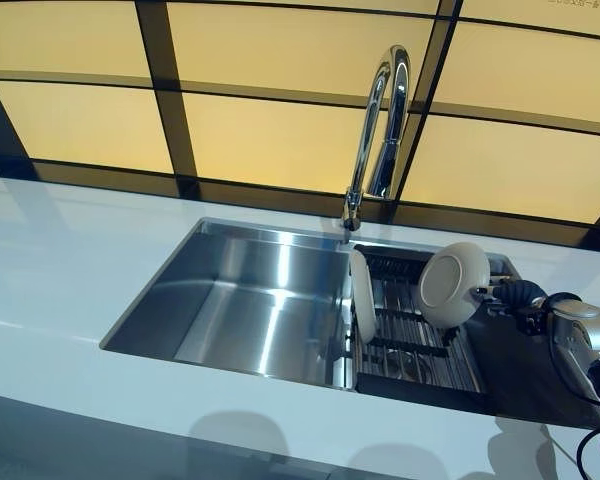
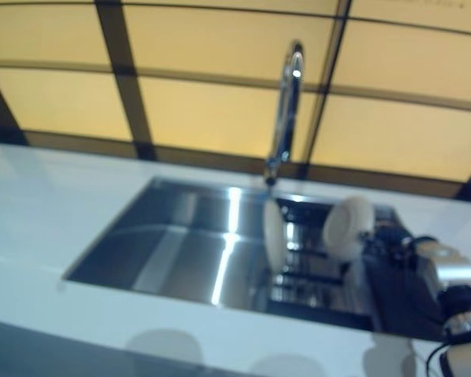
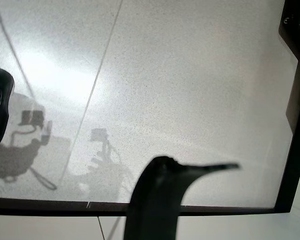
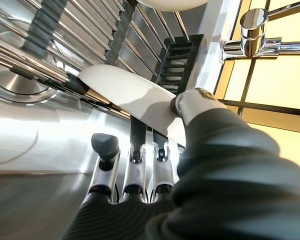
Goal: Take plates into dishwasher
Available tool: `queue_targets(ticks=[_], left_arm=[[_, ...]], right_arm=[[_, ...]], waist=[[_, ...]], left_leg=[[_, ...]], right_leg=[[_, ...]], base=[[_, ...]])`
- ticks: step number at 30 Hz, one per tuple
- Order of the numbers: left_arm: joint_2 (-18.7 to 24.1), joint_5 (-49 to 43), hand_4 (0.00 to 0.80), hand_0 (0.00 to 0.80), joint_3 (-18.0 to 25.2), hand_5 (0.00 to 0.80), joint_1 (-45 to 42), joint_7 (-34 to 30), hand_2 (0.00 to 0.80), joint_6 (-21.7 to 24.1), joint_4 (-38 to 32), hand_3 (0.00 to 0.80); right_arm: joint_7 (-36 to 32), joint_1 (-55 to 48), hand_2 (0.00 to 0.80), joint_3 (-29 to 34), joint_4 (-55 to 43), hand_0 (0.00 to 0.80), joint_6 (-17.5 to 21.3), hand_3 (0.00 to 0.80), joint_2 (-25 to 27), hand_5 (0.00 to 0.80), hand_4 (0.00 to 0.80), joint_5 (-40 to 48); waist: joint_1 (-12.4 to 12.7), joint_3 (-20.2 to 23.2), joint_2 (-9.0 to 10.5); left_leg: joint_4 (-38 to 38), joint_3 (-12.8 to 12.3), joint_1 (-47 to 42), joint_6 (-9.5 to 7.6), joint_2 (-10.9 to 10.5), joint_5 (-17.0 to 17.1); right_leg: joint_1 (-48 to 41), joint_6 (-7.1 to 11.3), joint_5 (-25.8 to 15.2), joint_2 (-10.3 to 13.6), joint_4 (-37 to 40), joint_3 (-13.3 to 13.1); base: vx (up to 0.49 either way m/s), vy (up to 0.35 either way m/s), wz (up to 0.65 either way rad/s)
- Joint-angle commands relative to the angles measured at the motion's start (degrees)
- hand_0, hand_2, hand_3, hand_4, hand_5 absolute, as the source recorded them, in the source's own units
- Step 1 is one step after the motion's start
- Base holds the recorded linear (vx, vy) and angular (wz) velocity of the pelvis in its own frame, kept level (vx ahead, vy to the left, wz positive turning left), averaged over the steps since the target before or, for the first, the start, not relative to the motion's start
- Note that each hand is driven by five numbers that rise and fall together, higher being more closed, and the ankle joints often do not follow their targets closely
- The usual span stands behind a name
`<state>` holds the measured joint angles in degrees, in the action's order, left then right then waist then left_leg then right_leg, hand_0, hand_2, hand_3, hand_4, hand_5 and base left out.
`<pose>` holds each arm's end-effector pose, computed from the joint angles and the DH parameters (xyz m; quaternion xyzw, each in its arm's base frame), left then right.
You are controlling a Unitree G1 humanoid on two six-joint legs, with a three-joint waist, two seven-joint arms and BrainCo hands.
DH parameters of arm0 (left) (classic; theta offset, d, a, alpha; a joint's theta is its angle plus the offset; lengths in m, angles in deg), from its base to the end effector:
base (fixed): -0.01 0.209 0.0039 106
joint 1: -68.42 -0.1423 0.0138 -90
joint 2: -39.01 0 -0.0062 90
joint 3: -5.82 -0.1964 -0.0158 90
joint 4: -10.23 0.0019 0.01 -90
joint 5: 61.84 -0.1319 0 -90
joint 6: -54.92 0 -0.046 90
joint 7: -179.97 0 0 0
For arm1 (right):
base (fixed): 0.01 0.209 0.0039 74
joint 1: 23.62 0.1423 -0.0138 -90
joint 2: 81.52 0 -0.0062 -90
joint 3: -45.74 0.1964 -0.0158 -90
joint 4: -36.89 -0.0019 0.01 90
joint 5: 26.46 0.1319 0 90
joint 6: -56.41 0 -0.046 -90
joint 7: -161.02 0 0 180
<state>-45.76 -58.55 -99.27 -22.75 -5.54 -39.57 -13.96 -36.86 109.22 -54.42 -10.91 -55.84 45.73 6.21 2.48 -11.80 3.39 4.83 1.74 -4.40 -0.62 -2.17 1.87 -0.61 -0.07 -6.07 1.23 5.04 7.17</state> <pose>0.0703 0.2616 -0.1102 0.1698 0.5981 -0.0230 0.7829 0.2945 -0.3472 0.1741 -0.0954 0.1638 -0.0231 0.9816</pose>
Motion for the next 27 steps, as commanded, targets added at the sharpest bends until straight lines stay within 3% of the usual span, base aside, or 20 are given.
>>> queue_targets(ticks=[1, 14, 27], left_arm=[[0.67, 0.66, 0.0, 0.0, -3.79, 0.0, 1.94, 0.43, 0.0, 0.03, 1.73, 0.0], [0.44, 0.23, 0.0, 0.0, -3.57, 0.0, 1.96, 0.18, 0.0, 0.44, 2.7, 0.0], [0.07, 0.19, 0.0, 0.0, -3.57, 0.0, 2.3, 0.17, 0.0, 0.38, 3.98, 0.0]], right_arm=[[2.77, 5.94, 0.8, -1.96, 0.7, 0.8, 4.18, 0.8, 0.87, 0.8, 0.8, 3.7], [9.33, 6.52, 0.8, 0.32, -5.21, 0.8, 7.03, 0.8, 0.39, 0.8, 0.8, 13.42], [12.97, 9.43, 0.8, 0.45, -7.82, 0.8, 6.81, 0.8, 1.05, 0.8, 0.8, 19.02]], waist=[[2.07, 1.04, 0.72], [1.37, 2.22, 1.18], [0.99, 3.87, 2.02]], left_leg=[[0.05, -1.13, 0.47, 0.47, 0.69, -2.64], [-0.02, -1.67, -0.28, 0.48, 0.72, -3.06], [-0.16, -1.96, -1.1, 0.17, 0.52, -3.47]], right_leg=[[-1.74, 5.43, 2.69, 2.39, -0.7, -0.16], [-2.27, 5.43, 2.78, 2.2, -0.61, -0.68], [-2.87, 5.58, 2.65, 1.92, -0.64, -1.59]], base=[[0.0, 0.0, 0.0], [0.0, 0.0, 0.0], [0.004, 0.015, -0.02]])
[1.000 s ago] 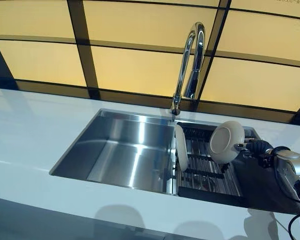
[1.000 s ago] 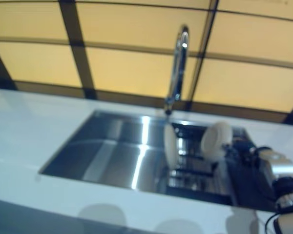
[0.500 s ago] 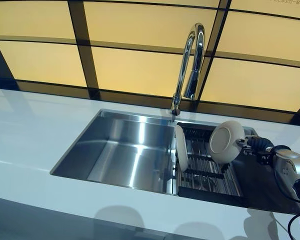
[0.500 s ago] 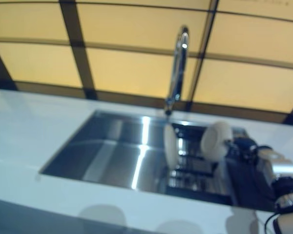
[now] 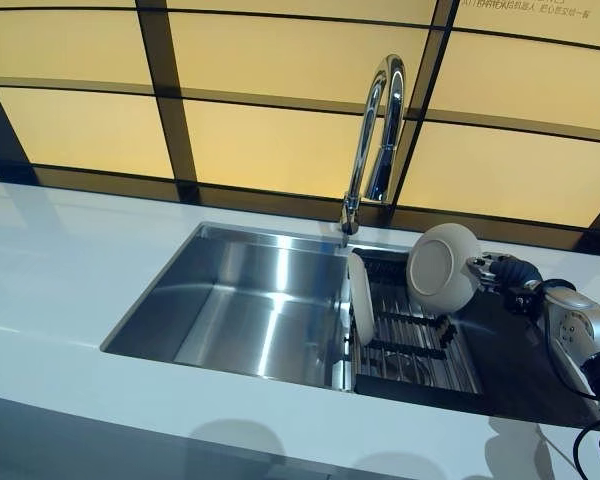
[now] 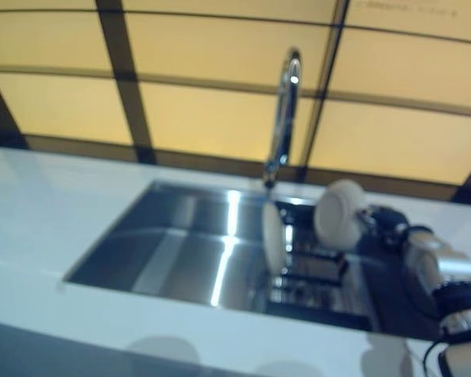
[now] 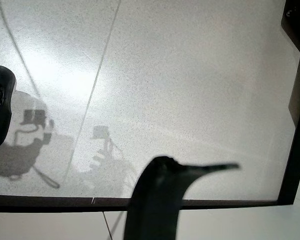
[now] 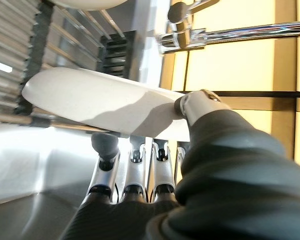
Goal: Take plates into dishwasher
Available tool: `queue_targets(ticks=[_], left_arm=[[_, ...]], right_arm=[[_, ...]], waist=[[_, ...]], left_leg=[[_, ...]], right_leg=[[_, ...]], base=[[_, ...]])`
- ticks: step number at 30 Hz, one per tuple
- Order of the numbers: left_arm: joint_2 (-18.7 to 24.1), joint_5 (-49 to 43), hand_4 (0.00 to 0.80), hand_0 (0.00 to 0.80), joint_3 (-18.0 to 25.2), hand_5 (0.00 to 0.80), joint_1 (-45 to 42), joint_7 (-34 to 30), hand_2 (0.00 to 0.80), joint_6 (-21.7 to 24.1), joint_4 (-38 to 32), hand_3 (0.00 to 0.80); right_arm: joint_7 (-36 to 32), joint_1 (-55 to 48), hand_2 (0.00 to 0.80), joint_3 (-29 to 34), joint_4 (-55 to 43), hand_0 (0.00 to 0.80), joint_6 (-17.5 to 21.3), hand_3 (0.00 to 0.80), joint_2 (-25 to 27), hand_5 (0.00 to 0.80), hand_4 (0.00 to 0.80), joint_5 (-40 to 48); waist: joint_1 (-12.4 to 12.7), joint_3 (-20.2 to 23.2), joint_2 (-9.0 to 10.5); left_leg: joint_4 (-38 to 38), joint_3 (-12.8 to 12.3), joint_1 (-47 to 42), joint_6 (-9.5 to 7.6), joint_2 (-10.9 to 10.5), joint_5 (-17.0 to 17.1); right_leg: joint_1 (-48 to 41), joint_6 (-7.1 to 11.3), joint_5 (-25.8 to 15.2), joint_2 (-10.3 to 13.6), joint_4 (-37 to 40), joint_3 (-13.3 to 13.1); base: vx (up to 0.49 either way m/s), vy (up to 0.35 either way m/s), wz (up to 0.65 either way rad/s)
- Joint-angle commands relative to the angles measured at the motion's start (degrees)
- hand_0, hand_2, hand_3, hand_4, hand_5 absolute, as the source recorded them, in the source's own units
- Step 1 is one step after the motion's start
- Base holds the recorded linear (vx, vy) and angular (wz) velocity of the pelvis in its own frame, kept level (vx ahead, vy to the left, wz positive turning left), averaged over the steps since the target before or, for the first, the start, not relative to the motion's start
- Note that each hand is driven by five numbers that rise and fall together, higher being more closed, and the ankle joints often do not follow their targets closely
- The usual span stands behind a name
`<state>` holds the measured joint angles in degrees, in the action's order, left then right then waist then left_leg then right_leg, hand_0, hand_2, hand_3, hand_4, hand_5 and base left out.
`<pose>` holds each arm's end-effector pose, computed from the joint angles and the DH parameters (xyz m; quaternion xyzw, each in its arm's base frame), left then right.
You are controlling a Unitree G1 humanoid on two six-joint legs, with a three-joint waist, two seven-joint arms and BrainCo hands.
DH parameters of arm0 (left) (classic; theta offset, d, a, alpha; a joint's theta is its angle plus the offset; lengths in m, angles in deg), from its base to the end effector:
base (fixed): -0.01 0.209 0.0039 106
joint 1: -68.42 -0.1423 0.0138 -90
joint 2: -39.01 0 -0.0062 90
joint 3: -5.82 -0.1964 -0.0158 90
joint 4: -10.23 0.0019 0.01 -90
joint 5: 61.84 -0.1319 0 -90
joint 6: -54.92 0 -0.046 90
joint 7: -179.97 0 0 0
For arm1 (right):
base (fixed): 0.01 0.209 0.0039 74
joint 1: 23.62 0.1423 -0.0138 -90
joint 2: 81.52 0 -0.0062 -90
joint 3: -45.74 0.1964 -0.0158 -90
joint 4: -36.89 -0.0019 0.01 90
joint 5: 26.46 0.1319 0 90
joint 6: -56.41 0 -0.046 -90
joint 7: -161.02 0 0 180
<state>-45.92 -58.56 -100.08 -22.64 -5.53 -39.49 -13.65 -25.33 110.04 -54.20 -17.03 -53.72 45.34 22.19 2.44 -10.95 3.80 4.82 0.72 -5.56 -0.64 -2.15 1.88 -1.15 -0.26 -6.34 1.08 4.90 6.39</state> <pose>0.0699 0.2600 -0.1109 0.1728 0.5997 -0.0289 0.7808 0.3022 -0.3266 0.1905 0.0044 0.0705 -0.0448 0.9965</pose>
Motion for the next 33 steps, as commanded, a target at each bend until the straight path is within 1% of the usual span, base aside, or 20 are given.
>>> queue_targets(ticks=[1, 6, 15, 19, 24, 27, 28, 31, 33], left_arm=[[0.23, 0.21, 0.0, 0.0, -2.73, 0.0, 2.19, 0.16, 0.0, 0.28, 3.71, 0.0], [0.09, 0.16, 0.0, 0.0, -2.5, 0.0, 2.12, 0.48, 0.0, 0.36, 4.29, 0.0], [0.36, 0.07, 0.0, 0.0, -1.42, 0.0, 2.09, 1.08, 0.0, 0.49, 5.04, 0.0], [0.68, 0.14, 0.0, 0.0, -1.24, 0.0, 2.64, 1.29, 0.0, 0.23, 4.99, 0.0], [1.06, 0.04, 0.0, 0.0, -1.09, 0.0, 3.21, 1.23, 0.0, -0.04, 4.91, 0.0], [1.24, -0.12, 0.0, 0.0, -1.15, 0.0, 3.69, 1.2, 0.0, -0.15, 4.7, 0.0], [1.38, -0.63, 0.0, 0.0, -1.26, 0.0, 4.04, 1.23, 0.0, -0.28, 4.58, 0.0], [1.81, -1.66, 0.0, 0.0, -1.62, 0.0, 4.45, 1.0, 0.0, -0.25, 4.49, 0.0], [2.03, -3.26, 0.0, 0.0, -1.91, 0.0, 4.65, 0.34, 0.0, -0.48, 4.3, 0.0]], right_arm=[[1.56, 8.72, 0.8, 0.17, -1.74, 0.8, 4.62, 0.8, 1.45, 0.8, 0.8, 3.06], [3.59, 9.25, 0.8, 0.16, -2.22, 0.8, 5.32, 0.8, 2.32, 0.8, 0.8, 4.39], [5.43, 10.03, 0.8, 0.13, -2.95, 0.8, 5.39, 0.8, 5.4, 0.8, 0.8, 2.86], [7.59, 10.45, 0.8, 0.47, -3.37, 0.8, 5.44, 0.8, 6.93, 0.8, 0.8, 3.34], [7.89, 10.16, 0.8, 1.19, -3.19, 0.8, 5.09, 0.8, 8.27, 0.8, 0.8, 3.45], [7.91, 9.58, 0.8, 2.08, -2.71, 0.8, 4.51, 0.8, 9.47, 0.8, 0.8, 3.29], [7.9, 9.04, 0.8, 2.65, -2.46, 0.8, 4.27, 0.8, 9.98, 0.8, 0.8, 3.07], [8.12, 7.72, 0.8, 3.59, -2.3, 0.8, 3.97, 0.8, 10.78, 0.8, 0.8, 3.19], [8.35, 5.76, 0.8, 5.07, -2.37, 0.8, 3.55, 0.8, 11.91, 0.8, 0.8, 2.47]], waist=[[1.05, 3.06, 1.65], [0.99, 3.55, 2.05], [0.22, 3.96, 2.68], [-0.68, 3.95, 2.73], [-1.57, 4.01, 2.59], [-2.31, 4.03, 2.49], [-2.9, 3.94, 2.48], [-3.55, 3.72, 2.47], [-4.21, 3.48, 2.43]], left_leg=[[-0.15, -0.93, 0.04, 0.17, 0.51, -3.49], [-0.14, -1.02, -0.08, -0.05, 0.44, -3.55], [-0.42, -1.94, -0.33, -0.37, 0.47, -3.98], [-0.64, -2.65, -0.48, -0.77, 0.3, -4.26], [-0.82, -3.32, -0.67, -1.15, 0.05, -4.58], [-1.37, -3.91, -0.66, -1.51, -0.12, -5.1], [-1.85, -3.99, -0.57, -1.79, -0.34, -5.44], [-2.79, -4.4, -0.24, -2.09, -0.43, -5.92], [-3.04, -4.82, -0.2, -2.16, -0.5, -6.14]], right_leg=[[-2.33, 5.78, 2.92, 2.06, -0.51, -0.82], [-2.48, 5.8, 2.89, 1.96, -0.5, -1.06], [-2.26, 6.13, 2.6, 1.95, -0.82, -1.69], [-1.58, 6.49, 2.29, 1.88, -1.59, -2.8], [-0.79, 6.94, 1.87, 1.97, -2.32, -3.73], [0.29, 7.53, 1.32, 2.29, -3.19, -4.57], [1.1, 7.88, 0.94, 2.43, -3.83, -5.36], [2.29, 8.28, 0.64, 2.69, -4.97, -6.47], [3.39, 8.98, -0.48, 3.1, -5.22, -6.79]], base=[[0.002, 0.012, -0.04], [-0.004, 0.023, -0.05], [-0.022, 0.033, -0.03], [-0.052, 0.072, -0.15], [-0.04, 0.069, -0.14], [-0.06, 0.12, -0.18], [-0.049, 0.115, -0.21], [-0.037, 0.095, -0.23], [-0.027, 0.072, -0.17]])
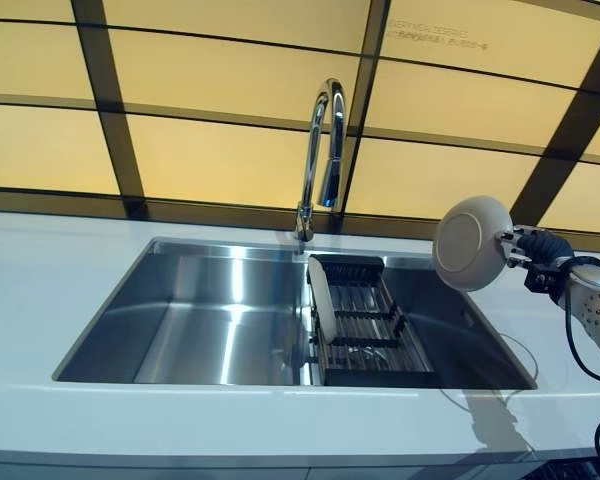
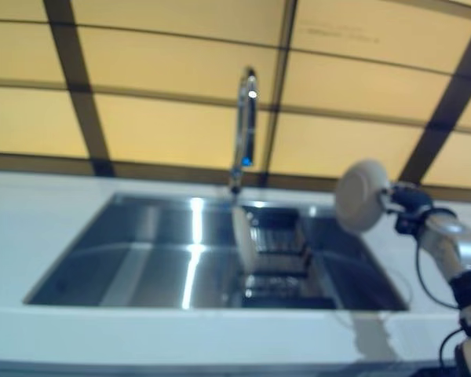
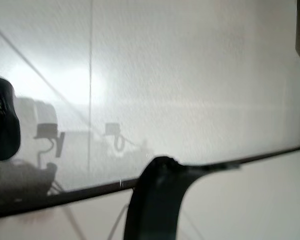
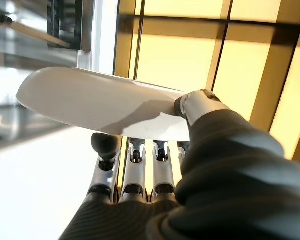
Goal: Take plates into dishwasher
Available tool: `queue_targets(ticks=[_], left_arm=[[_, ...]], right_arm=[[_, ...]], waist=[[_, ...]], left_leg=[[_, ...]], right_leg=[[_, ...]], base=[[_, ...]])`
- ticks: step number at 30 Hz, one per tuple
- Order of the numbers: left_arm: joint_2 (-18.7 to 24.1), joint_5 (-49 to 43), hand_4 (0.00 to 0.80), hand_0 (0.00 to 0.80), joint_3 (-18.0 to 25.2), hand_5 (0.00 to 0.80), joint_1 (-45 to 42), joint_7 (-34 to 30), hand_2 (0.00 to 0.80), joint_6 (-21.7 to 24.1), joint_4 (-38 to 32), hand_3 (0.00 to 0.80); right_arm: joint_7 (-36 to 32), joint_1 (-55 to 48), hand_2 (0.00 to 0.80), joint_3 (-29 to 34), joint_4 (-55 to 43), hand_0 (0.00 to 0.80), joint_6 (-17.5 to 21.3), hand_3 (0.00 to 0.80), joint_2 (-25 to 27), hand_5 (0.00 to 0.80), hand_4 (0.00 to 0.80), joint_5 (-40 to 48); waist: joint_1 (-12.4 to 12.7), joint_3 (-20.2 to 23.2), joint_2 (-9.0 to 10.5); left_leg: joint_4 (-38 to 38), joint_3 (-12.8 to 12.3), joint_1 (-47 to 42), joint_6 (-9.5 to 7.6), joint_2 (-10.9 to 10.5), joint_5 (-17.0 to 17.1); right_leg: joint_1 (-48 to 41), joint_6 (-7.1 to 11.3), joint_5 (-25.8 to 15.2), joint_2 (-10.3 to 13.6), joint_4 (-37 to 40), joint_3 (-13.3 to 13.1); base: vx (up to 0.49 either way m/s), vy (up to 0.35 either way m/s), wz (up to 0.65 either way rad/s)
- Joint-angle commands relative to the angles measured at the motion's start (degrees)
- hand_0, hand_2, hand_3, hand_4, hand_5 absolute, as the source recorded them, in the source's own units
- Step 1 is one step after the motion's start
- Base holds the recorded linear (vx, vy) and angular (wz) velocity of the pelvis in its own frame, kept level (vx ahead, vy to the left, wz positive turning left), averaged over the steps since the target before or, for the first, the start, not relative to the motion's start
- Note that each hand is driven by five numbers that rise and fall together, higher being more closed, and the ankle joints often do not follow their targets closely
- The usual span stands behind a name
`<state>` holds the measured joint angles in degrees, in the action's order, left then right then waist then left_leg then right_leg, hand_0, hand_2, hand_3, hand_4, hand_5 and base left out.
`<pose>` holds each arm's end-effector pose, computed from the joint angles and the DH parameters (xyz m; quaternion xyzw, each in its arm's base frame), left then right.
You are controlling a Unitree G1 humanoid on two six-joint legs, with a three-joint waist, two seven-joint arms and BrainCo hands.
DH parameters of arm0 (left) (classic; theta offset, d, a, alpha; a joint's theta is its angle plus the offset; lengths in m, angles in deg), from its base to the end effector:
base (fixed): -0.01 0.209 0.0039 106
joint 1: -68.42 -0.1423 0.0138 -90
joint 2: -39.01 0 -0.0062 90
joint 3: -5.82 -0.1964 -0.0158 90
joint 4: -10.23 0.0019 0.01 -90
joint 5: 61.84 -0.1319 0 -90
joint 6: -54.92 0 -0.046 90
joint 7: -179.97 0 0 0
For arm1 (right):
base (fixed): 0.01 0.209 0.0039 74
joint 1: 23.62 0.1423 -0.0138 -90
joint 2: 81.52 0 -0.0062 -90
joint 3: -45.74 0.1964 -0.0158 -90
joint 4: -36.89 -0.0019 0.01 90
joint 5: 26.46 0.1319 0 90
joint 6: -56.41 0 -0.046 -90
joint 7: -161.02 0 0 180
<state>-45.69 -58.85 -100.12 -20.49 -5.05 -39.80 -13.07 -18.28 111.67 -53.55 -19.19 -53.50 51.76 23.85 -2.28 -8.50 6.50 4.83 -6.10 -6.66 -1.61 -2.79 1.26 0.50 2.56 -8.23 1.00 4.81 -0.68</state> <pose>0.0822 0.2613 -0.1083 0.1825 0.5901 -0.0248 0.7860 0.2912 -0.3435 0.2260 -0.0235 0.0234 -0.1255 0.9915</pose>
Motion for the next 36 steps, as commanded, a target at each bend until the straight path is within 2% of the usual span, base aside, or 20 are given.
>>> queue_targets(ticks=[1, 5, 6, 9, 10, 13, 16, 17, 19, 20, 21, 22, 24, 25, 26, 27, 36], left_arm=[[2.13, -4.14, 0.0, 0.0, -2.43, 0.0, 2.53, -0.28, 0.0, -0.12, 3.83, 0.0], [2.95, -3.74, 0.0, 0.0, -2.33, 0.0, 2.72, -0.22, 0.0, -0.82, 3.28, 0.0], [3.43, -2.62, 0.0, 0.0, -2.25, 0.0, 2.85, -0.02, 0.0, -1.4, 2.89, 0.0], [3.93, -2.09, 0.0, 0.0, -1.26, 0.0, 3.02, 0.12, 0.0, -1.84, 3.36, 0.0], [3.97, -2.08, 0.0, 0.0, -1.24, 0.0, 3.04, 0.16, 0.0, -1.82, 3.4, 0.0], [4.43, -1.22, 0.0, 0.0, -0.24, 0.0, 2.38, 0.65, 0.0, -0.85, 4.52, 0.0], [4.82, -0.23, 0.0, 0.0, 1.01, 0.0, 1.38, 1.33, 0.0, -0.08, 4.98, 0.0], [4.8, 0.06, 0.0, 0.0, 1.41, 0.0, 1.39, 1.52, 0.0, 0.22, 5.28, 0.0], [4.84, 0.37, 0.0, 0.0, 1.51, 0.0, 1.32, 1.69, 0.0, 0.31, 5.25, 0.0], [5.01, 1.29, 0.0, 0.0, 1.85, 0.0, 1.26, 2.43, 0.0, 0.35, 4.94, 0.0], [5.33, 1.7, 0.0, 0.0, 2.47, 0.0, 1.68, 2.82, 0.0, 0.46, 4.8, 0.0], [5.52, 1.66, 0.0, 0.0, 2.68, 0.0, 2.33, 2.94, 0.0, 0.52, 4.66, 0.0], [5.33, 2.01, 0.0, 0.0, 2.51, 0.0, 2.97, 3.14, 0.0, 0.66, 4.51, 0.0], [5.25, 2.11, 0.0, 0.0, 2.5, 0.0, 3.09, 3.19, 0.0, 0.67, 4.45, 0.0], [5.08, 2.16, 0.0, 0.0, 2.35, 0.0, 3.19, 3.19, 0.0, 0.76, 4.42, 0.0], [4.95, 2.27, 0.0, 0.0, 2.19, 0.0, 3.27, 3.22, 0.0, 0.8, 4.34, 0.0], [3.33, 2.77, 0.0, 0.0, 1.12, 0.0, 3.08, 3.54, 0.0, 1.0, 4.9, 0.0]], right_arm=[[0.73, 2.25, 0.8, 5.92, -0.36, 0.8, 3.22, 0.8, 6.42, 0.8, 0.8, 0.57], [-0.14, 0.6, 0.8, 7.51, -0.02, 0.8, 2.68, 0.8, 7.2, 0.8, 0.8, 0.0], [-0.52, -1.04, 0.8, 8.79, -0.48, 0.8, 2.61, 0.8, 7.66, 0.8, 0.8, 0.23], [-1.36, -3.43, 0.8, 10.93, -0.4, 0.8, 2.8, 0.8, 8.87, 0.8, 0.8, 0.94], [-1.44, -3.64, 0.8, 11.14, -0.37, 0.8, 2.81, 0.8, 8.91, 0.8, 0.8, 0.92], [-3.41, -4.92, 0.8, 11.91, 1.44, 0.8, 4.4, 0.8, 9.71, 0.8, 0.8, 1.51], [-4.47, -4.45, 0.8, 11.1, 3.2, 0.8, 5.66, 0.8, 10.37, 0.8, 0.8, 2.38], [-4.53, -4.07, 0.8, 10.87, 3.86, 0.8, 6.01, 0.8, 10.67, 0.8, 0.8, 2.39], [-4.25, -3.66, 0.8, 10.55, 3.82, 0.8, 6.08, 0.8, 10.92, 0.8, 0.8, 3.02], [-4.0, -2.85, 0.8, 10.36, 3.93, 0.8, 6.44, 0.8, 11.07, 0.8, 0.8, 4.09], [-3.39, -1.64, 0.8, 10.04, 4.18, 0.8, 6.54, 0.8, 11.31, 0.8, 0.8, 5.37], [-2.13, -1.2, 0.8, 10.05, 4.25, 0.8, 6.63, 0.8, 11.66, 0.8, 0.8, 5.98], [-1.23, -1.22, 0.8, 10.26, 4.07, 0.8, 6.55, 0.8, 12.11, 0.8, 0.8, 6.78], [-1.21, -1.28, 0.8, 10.4, 4.05, 0.8, 6.52, 0.8, 12.24, 0.8, 0.8, 6.91], [-0.93, -1.43, 0.8, 10.48, 4.11, 0.8, 6.49, 0.8, 12.48, 0.8, 0.8, 7.11], [-0.76, -1.63, 0.8, 10.72, 4.04, 0.8, 6.42, 0.8, 12.69, 0.8, 0.8, 7.29], [-1.1, -8.12, 0.8, 16.83, 4.73, 0.8, 5.51, 0.8, 15.75, 0.8, 0.8, 6.2]], waist=[[-0.11, 0.82, -0.22], [-0.63, 0.22, -0.87], [-0.56, 0.0, -1.55], [0.41, 0.74, -2.03], [0.56, 0.87, -2.0], [2.43, 2.16, -0.89], [3.96, 3.33, 0.93], [4.16, 3.5, 1.51], [4.4, 3.54, 1.86], [5.02, 3.43, 2.59], [5.3, 2.92, 3.11], [5.22, 2.37, 3.76], [4.98, 1.97, 4.09], [4.93, 1.74, 3.99], [4.69, 1.88, 4.12], [4.63, 1.72, 3.96], [2.08, 2.94, 2.52]], left_leg=[[-2.79, 1.8, 0.63, -0.81, 0.08, -5.31], [-2.1, 0.59, 0.05, -0.51, 0.79, -4.84], [-1.35, -0.88, 0.45, -0.78, 1.62, -3.76], [-1.18, -4.47, 2.16, -1.16, 2.94, -3.07], [-1.28, -4.66, 2.5, -1.15, 3.0, -2.92], [-3.26, -7.23, 6.21, -1.15, 3.2, -3.11], [-5.01, -7.88, 9.8, -1.87, 2.45, -3.08], [-5.85, -7.6, 10.81, -1.66, 2.41, -2.99], [-6.73, -8.06, 11.39, -1.35, 2.71, -2.99], [-8.15, -9.76, 12.65, -0.93, 3.5, -2.85], [-9.96, -10.84, 14.38, -0.27, 4.79, -2.8], [-11.17, -10.21, 15.35, 0.54, 5.19, -3.97], [-11.39, -10.43, 16.21, 1.24, 6.01, -3.46], [-11.34, -11.37, 16.66, 0.95, 6.47, -2.12], [-11.05, -10.59, 16.16, 1.37, 6.08, -3.3], [-10.78, -11.44, 16.48, 1.12, 6.51, -1.86], [-6.03, -10.81, 12.56, 1.03, 5.74, -1.09]], right_leg=[[2.74, 6.98, -0.47, 3.52, -4.35, 0.65], [4.92, 7.32, -0.58, 3.45, -6.88, 2.86], [5.1, 6.61, 0.92, 3.52, -11.24, 4.32], [1.79, 5.6, 4.67, 4.7, -17.2, 7.37], [1.83, 5.53, 4.53, 4.73, -17.27, 7.41], [-3.29, 5.91, 5.49, 6.15, -20.59, 8.9], [-7.55, 6.43, 5.94, 5.75, -20.45, 7.93], [-8.69, 6.04, 7.87, 4.88, -18.12, 7.24], [-8.69, 5.88, 8.4, 5.06, -17.12, 8.51], [-9.42, 5.69, 9.66, 5.5, -14.91, 11.01], [-10.11, 4.66, 11.93, 4.82, -12.11, 11.52], [-10.96, 4.45, 13.81, 4.46, -10.32, 10.81], [-10.9, 4.17, 13.83, 3.83, -8.73, 10.63], [-10.45, 3.81, 13.19, 3.49, -8.41, 10.86], [-10.87, 4.02, 13.95, 3.49, -8.12, 10.28], [-10.42, 3.67, 13.32, 3.16, -7.95, 10.64], [-8.06, 2.61, 14.93, 2.07, -10.19, 10.52]], base=[[-0.031, 0.039, -0.12], [-0.105, 0.038, -0.31], [-0.264, 0.045, -0.43], [-0.243, 0.01, -0.53], [-0.203, -0.036, -0.65], [-0.201, -0.063, -0.73], [-0.155, -0.12, -0.77], [-0.098, -0.152, -0.66], [-0.093, -0.134, -0.58], [-0.194, -0.237, -0.65], [-0.24, -0.333, -0.95], [-0.206, -0.274, -1.2], [-0.179, -0.156, -0.65], [-0.105, -0.07, 0.04], [-0.128, -0.049, -0.02], [-0.076, -0.048, 0.0], [-0.106, -0.042, 0.03]])
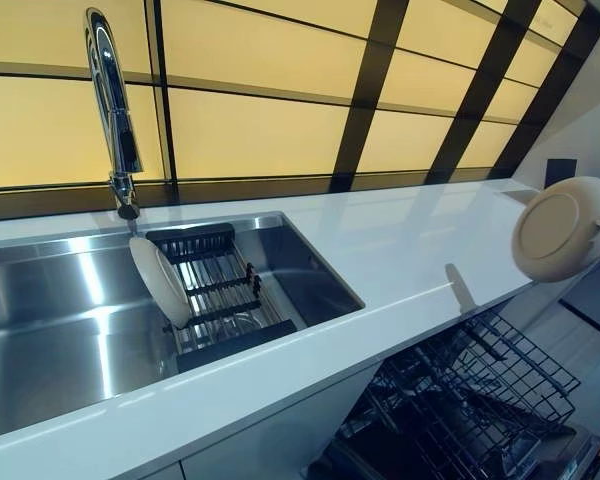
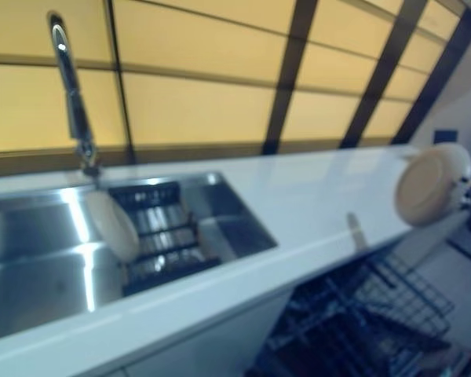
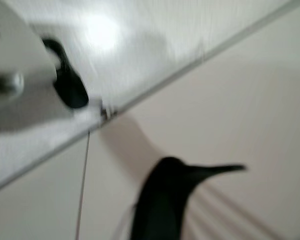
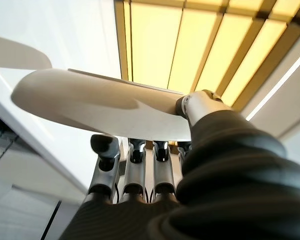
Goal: Take plates into dishwasher
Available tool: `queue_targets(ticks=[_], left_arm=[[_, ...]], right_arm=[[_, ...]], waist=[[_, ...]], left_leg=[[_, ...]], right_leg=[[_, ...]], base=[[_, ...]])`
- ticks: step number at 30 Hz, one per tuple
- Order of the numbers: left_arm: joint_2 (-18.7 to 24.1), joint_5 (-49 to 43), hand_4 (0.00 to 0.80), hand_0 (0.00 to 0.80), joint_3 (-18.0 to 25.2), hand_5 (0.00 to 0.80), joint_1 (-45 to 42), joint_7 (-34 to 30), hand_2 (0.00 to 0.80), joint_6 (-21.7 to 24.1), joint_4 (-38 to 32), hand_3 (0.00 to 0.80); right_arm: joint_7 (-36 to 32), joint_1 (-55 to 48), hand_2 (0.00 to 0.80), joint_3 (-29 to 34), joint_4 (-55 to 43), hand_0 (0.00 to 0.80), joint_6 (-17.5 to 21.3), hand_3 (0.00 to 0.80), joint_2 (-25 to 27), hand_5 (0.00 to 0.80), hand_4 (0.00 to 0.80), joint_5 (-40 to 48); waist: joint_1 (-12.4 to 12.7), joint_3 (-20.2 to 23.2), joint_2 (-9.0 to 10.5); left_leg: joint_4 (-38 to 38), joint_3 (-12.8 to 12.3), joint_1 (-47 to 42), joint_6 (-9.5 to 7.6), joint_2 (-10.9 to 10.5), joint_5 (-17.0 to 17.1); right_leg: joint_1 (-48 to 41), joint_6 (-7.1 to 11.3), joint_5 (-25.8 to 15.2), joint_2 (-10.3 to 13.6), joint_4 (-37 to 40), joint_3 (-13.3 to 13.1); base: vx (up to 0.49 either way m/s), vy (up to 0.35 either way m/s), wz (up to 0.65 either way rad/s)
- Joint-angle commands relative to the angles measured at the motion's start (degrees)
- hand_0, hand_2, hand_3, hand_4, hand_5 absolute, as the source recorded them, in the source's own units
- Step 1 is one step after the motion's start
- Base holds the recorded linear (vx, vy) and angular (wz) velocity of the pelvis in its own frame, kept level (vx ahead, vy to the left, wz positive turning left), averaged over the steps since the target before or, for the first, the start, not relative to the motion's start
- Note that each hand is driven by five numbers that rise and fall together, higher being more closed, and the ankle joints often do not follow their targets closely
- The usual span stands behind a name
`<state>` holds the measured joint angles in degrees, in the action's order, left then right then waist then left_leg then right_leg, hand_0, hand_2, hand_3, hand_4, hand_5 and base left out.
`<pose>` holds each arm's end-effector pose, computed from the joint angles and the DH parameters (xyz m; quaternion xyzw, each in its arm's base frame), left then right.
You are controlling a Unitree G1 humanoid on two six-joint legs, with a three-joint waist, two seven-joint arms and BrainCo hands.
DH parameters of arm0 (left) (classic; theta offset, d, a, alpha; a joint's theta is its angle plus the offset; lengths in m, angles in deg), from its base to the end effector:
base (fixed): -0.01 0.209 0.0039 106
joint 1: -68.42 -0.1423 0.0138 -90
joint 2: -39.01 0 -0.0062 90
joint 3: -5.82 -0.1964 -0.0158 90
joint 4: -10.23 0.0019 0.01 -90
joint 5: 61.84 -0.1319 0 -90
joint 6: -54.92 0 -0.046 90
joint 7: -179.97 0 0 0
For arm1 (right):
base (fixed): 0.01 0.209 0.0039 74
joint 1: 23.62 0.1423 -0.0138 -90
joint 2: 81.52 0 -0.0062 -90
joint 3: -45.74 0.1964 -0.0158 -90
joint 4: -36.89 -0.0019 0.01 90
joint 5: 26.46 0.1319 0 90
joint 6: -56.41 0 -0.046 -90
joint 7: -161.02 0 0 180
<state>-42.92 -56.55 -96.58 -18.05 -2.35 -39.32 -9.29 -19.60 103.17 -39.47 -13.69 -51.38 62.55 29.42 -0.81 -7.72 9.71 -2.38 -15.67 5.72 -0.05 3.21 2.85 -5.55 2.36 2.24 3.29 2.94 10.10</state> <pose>0.0887 0.2844 -0.0994 0.1829 0.5852 0.0503 0.7884 0.2339 -0.4119 0.2514 0.0281 -0.0315 -0.2448 0.9687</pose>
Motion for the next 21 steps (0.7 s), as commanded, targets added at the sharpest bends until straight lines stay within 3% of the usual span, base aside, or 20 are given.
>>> queue_targets(ticks=[1, 14, 21], left_arm=[[0.47, 0.63, 0.0, 0.0, -2.8, 0.0, 1.04, 1.13, 0.0, 0.2, 1.11, 0.0], [0.67, 0.68, 0.0, 0.0, -3.51, 0.0, 2.34, 1.4, 0.0, 0.26, 1.1, 0.0], [0.65, 1.31, 0.0, 0.0, -3.06, 0.0, 2.73, 1.27, 0.0, 0.16, 1.24, 0.0]], right_arm=[[0.06, -0.88, 0.8, 3.75, -0.85, 0.8, 3.23, 0.8, 5.07, 0.8, 0.8, 0.34], [-0.21, -5.36, 0.8, 7.65, -0.76, 0.8, 2.86, 0.8, 5.71, 0.8, 0.8, -0.93], [-1.16, -6.1, 0.8, 7.12, -1.36, 0.8, 2.09, 0.8, 5.39, 0.8, 0.8, -2.44]], waist=[[0.28, 2.26, -0.83], [-0.71, 1.95, -1.74], [-0.81, 2.02, -2.37]], left_leg=[[1.56, -1.17, -0.11, -0.57, -0.29, -2.62], [3.87, 0.06, -0.66, 0.09, -0.23, -1.17], [6.09, 0.33, 0.15, 1.4, 0.5, 1.45]], right_leg=[[-1.64, 2.62, 4.71, -0.44, -8.78, -0.26], [0.31, 1.11, 5.99, -2.67, -9.89, -0.86], [-0.48, 0.3, 6.6, -4.02, -9.03, -1.67]], base=[[-0.079, -0.047, 0.05], [-0.099, -0.059, 0.08], [-0.092, -0.062, 0.01]])
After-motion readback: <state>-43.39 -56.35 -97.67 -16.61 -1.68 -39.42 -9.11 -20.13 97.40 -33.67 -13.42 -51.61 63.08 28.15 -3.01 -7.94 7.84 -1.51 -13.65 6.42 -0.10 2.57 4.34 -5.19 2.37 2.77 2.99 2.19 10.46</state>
